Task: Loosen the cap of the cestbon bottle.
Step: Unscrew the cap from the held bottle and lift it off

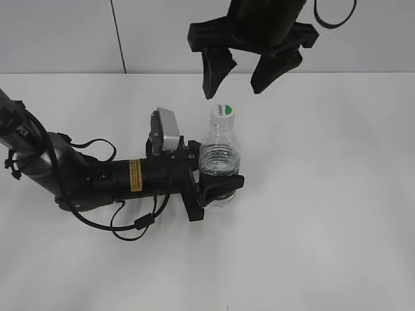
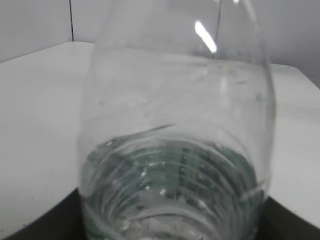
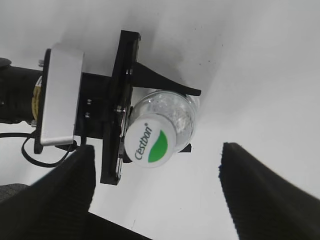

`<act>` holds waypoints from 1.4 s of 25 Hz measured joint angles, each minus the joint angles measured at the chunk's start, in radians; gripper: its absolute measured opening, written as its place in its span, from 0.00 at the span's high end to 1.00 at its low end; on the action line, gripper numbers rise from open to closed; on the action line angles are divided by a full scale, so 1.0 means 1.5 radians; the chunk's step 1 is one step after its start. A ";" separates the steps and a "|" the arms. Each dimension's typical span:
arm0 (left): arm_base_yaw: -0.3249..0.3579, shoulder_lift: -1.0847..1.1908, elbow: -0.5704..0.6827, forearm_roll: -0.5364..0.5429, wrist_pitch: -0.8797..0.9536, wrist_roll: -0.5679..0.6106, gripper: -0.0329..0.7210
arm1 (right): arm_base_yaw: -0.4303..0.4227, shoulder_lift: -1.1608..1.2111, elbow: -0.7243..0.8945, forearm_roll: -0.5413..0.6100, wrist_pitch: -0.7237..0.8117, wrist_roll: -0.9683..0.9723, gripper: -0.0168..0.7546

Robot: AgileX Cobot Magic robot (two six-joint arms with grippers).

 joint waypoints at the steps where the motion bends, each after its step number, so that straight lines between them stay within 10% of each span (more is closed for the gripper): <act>1: 0.000 0.000 0.000 0.000 0.000 0.000 0.42 | 0.000 0.004 0.000 0.001 0.000 0.000 0.22; 35: 0.000 0.000 0.000 0.001 0.000 0.000 0.42 | 0.000 0.050 0.000 0.018 0.000 -0.026 0.22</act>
